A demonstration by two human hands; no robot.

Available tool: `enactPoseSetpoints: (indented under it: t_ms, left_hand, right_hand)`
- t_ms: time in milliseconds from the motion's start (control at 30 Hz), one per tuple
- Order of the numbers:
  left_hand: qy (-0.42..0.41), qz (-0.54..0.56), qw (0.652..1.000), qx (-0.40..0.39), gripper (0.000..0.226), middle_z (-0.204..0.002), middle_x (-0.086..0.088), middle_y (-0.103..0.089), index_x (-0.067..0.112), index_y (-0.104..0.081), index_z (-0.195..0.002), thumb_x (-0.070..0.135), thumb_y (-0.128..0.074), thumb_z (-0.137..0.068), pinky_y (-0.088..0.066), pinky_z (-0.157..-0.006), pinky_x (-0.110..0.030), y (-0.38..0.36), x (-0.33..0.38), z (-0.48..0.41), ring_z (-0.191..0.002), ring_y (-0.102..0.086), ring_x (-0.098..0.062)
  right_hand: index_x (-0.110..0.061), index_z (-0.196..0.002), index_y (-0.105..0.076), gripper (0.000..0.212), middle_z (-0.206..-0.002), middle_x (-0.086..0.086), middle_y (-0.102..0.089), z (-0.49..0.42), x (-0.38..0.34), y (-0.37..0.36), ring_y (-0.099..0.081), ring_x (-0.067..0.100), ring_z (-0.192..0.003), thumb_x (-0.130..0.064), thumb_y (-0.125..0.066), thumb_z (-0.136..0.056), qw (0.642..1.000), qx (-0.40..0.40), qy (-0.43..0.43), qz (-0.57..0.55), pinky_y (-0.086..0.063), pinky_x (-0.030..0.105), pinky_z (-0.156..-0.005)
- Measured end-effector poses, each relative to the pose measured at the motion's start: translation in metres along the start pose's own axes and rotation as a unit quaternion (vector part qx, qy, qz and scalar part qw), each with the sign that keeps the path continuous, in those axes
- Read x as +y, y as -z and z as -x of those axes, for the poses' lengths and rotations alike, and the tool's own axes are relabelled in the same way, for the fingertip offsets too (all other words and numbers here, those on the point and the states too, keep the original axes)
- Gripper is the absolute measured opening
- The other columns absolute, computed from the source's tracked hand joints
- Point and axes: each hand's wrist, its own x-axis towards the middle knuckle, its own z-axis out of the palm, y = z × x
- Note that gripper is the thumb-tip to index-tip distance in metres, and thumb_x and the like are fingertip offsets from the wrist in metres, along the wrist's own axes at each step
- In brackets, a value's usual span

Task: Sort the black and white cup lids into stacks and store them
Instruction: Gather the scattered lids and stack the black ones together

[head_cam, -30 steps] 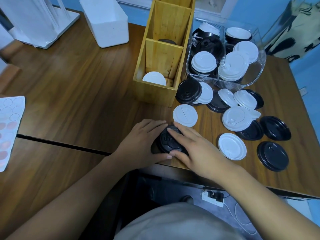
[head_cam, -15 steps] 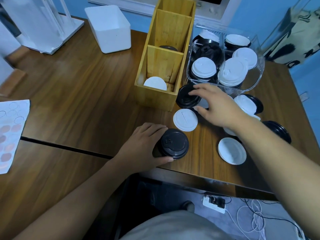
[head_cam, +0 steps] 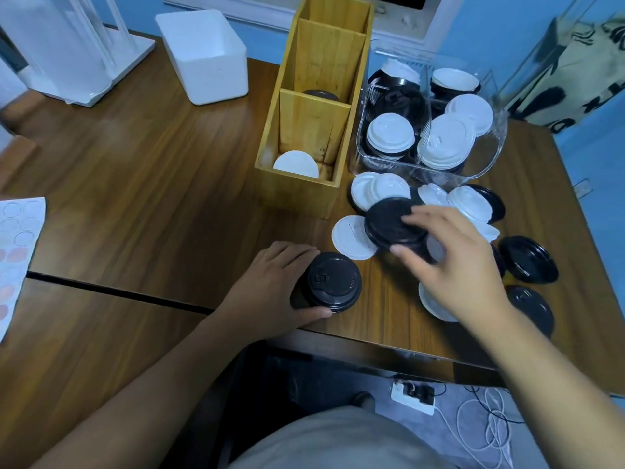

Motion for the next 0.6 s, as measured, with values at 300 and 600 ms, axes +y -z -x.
enactPoseSetpoints:
  t_ms: [300,600]
  left_hand:
    - [0.015,0.005,0.999,0.031,0.089,-0.141,0.003,-0.051,0.013,-0.050,-0.142,0.070,-0.071,-0.077,-0.032,-0.115,-0.030,0.000,0.001,-0.001,-0.136,-0.038,-0.019]
    - [0.011,0.010,1.000,0.021,0.092,-0.145,0.004,-0.048,0.015,-0.043,-0.149,0.067,-0.073,-0.078,-0.034,-0.116,-0.036,0.000,-0.001,-0.001,-0.137,-0.039,-0.018]
  right_hand:
    - [-0.023,-0.128,-0.064,0.064,-0.123,-0.005,-0.057,0.073,-0.011,-0.029,-0.058,0.022,-0.108,-0.068,-0.067,-0.083,0.988,-0.064,-0.032,0.138,-0.034,0.040,-0.092]
    - [-0.031,-0.149,-0.045,0.074,-0.157,-0.006,-0.039,0.037,0.018,-0.015,-0.038,0.020,-0.143,-0.048,-0.068,-0.080,0.955,-0.270,0.108,0.054,-0.030,0.052,-0.118]
